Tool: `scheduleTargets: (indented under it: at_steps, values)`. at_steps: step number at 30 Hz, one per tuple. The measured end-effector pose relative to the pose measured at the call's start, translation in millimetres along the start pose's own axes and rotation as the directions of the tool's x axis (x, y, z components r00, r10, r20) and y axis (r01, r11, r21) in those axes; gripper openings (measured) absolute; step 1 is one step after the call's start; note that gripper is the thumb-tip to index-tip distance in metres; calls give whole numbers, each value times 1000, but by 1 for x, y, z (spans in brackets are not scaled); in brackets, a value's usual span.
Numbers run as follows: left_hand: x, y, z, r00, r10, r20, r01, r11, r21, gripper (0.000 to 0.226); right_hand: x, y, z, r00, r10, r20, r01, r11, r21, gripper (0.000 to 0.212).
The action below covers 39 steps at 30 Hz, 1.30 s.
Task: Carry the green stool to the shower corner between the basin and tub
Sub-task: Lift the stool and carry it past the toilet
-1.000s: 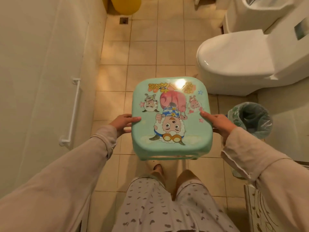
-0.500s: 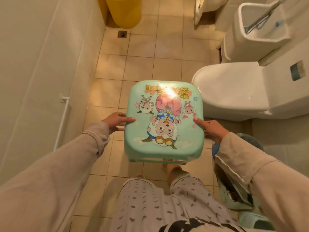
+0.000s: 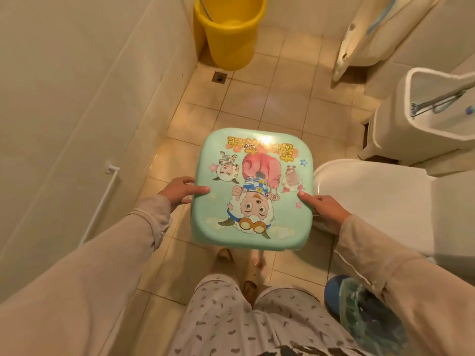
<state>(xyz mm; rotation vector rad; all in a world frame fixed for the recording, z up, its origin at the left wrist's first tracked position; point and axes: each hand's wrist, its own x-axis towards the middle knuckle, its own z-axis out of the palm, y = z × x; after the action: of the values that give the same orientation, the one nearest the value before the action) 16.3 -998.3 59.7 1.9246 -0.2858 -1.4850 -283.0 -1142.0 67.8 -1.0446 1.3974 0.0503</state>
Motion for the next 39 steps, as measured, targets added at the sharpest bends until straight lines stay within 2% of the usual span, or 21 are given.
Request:
scheduleTargets:
  at_steps: [3, 7, 9, 11, 13, 16, 20, 22, 25, 29, 31, 36, 39]
  values:
    - [20, 16, -15, 1000, -4, 16, 4, 1000, -7, 49, 21, -27, 6, 999, -26, 41, 26, 1000, 1, 44]
    - [60, 50, -38, 1000, -13, 23, 12, 1000, 23, 39, 56, -70, 15, 999, -22, 25, 21, 999, 38, 50]
    - [81, 73, -50, 999, -19, 39, 19, 1000, 16, 36, 73, -95, 20, 1000, -2, 20, 0, 998, 69, 43]
    - [100, 97, -62, 997, -33, 65, 33, 999, 0, 21, 90, -122, 25, 1000, 13, 11, -14, 995, 94, 33]
    - [117, 119, -76, 996, -53, 75, 53, 999, -4, 8, 106, -147, 28, 999, 29, -15, -27, 995, 95, 37]
    - [142, 155, -91, 993, -50, 107, 46, 998, 38, 6, 126, -177, 31, 998, 27, -49, -20, 989, 150, 38]
    - [169, 195, -99, 988, -42, 149, 26, 994, 104, 12, 139, -195, 33, 997, 21, -76, -5, 978, 207, 30]
    - [182, 213, -100, 986, -34, 161, 13, 992, 128, 25, 145, -202, 30, 998, 9, -67, 6, 975, 222, 25]
    - [205, 239, -96, 984, -37, 175, 8, 987, 163, 52, 155, -212, 22, 998, 11, -60, 3, 973, 229, 29]
    - [237, 271, -86, 983, -42, 180, 13, 988, 155, 71, 175, -234, 2, 997, 19, -72, -2, 973, 232, 21]
    - [254, 289, -79, 981, -43, 188, 10, 985, 174, 71, 190, -250, -11, 997, 28, -68, -11, 969, 248, 23]
    - [298, 338, -58, 981, -79, 175, 45, 981, 190, 47, 237, -296, -49, 995, 58, -86, -35, 968, 247, 48]
    - [324, 369, -47, 982, -99, 163, 64, 976, 207, 54, 261, -328, -71, 994, 78, -71, -61, 975, 212, 46]
